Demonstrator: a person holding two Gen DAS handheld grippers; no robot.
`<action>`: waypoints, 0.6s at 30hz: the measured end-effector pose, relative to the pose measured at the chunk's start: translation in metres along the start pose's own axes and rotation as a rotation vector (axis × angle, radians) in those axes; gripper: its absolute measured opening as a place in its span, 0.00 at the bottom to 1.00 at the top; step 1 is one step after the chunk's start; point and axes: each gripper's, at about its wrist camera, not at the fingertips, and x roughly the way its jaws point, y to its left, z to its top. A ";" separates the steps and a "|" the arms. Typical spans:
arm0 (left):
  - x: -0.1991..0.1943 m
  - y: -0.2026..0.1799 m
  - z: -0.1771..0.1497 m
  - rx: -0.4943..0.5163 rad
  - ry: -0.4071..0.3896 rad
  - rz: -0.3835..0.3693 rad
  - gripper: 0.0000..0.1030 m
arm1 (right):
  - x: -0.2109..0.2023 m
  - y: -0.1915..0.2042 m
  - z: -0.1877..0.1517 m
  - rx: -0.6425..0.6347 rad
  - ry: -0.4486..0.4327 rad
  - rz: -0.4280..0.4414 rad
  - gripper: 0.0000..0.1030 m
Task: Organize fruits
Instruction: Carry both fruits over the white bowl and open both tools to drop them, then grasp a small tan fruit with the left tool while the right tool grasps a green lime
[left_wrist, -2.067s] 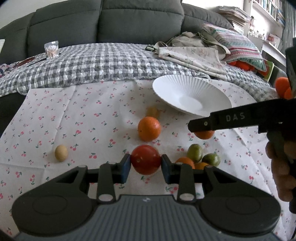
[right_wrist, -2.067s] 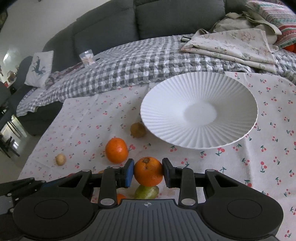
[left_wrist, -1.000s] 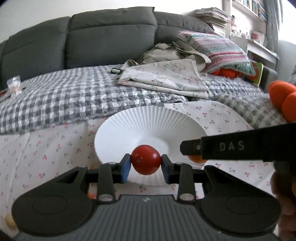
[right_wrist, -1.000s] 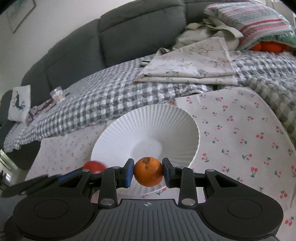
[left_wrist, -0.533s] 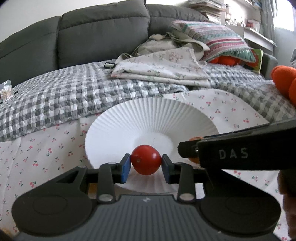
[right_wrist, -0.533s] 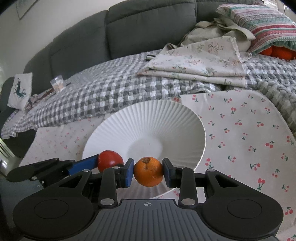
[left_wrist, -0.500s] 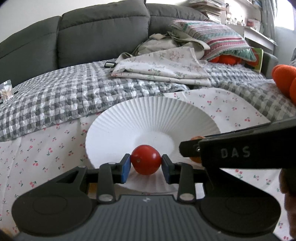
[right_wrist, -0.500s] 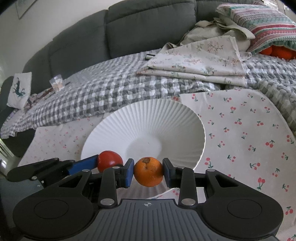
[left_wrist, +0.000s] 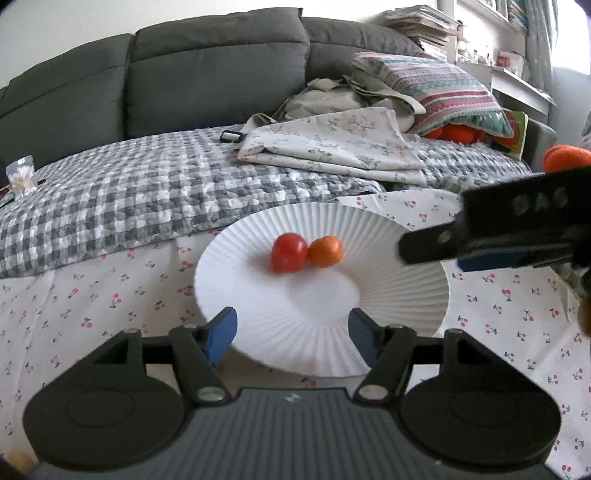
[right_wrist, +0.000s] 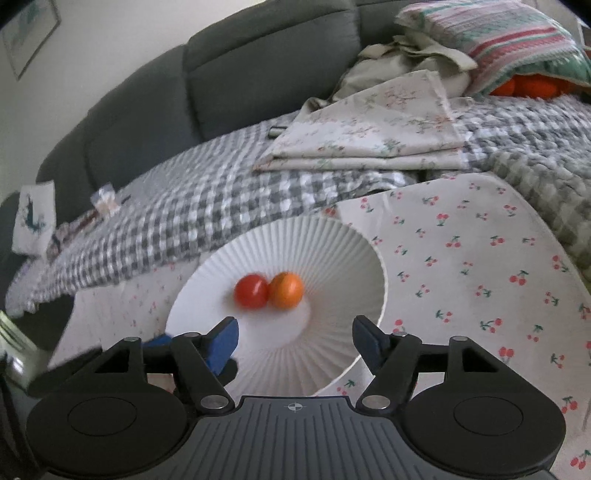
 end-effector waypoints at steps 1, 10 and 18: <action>-0.002 0.003 0.000 -0.007 0.001 0.001 0.66 | -0.002 -0.003 0.002 0.018 -0.003 0.002 0.68; -0.034 0.027 -0.003 -0.076 0.007 0.034 0.66 | -0.031 -0.020 0.009 0.122 -0.022 0.027 0.68; -0.065 0.069 -0.012 -0.186 0.038 0.093 0.65 | -0.066 -0.003 0.003 0.079 -0.071 0.070 0.73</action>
